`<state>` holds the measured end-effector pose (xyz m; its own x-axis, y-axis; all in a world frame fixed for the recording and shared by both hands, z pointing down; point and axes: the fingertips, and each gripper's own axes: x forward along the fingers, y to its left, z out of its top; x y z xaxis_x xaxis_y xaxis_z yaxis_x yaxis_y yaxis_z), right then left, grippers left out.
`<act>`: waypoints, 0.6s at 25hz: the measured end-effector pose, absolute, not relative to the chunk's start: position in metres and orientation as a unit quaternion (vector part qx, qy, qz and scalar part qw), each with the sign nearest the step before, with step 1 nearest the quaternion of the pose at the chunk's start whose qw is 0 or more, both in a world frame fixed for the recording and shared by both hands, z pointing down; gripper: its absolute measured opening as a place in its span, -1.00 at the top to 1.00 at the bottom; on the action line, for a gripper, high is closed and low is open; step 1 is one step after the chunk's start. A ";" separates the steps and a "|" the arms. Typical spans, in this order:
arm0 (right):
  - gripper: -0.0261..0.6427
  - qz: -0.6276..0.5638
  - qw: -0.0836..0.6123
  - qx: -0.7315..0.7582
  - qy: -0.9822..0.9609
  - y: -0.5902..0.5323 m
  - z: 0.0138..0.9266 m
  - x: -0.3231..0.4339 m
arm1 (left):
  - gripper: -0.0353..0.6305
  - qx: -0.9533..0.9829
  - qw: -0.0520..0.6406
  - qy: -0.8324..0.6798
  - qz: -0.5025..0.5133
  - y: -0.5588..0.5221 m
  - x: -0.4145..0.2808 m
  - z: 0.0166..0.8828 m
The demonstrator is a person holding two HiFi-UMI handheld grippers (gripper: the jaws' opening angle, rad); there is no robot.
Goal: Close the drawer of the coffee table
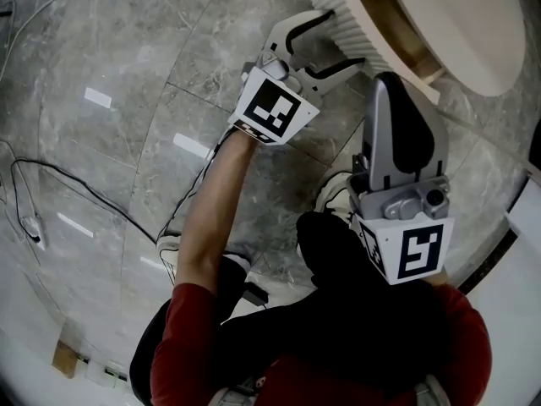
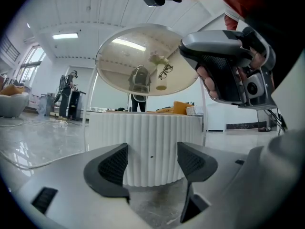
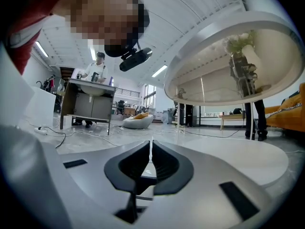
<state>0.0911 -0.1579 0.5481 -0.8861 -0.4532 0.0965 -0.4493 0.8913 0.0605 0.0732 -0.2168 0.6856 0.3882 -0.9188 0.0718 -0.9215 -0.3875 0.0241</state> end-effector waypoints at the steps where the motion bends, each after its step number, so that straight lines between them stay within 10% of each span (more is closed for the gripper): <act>1: 0.84 -0.018 0.054 0.234 -0.971 -0.159 0.548 0.093 | -0.12 0.834 0.030 -0.550 0.024 -0.220 0.074 0.686; 15: 0.84 -0.015 0.058 0.238 -0.969 -0.171 0.552 0.098 | 0.00 0.837 0.035 -0.545 -0.007 -0.253 0.079 0.686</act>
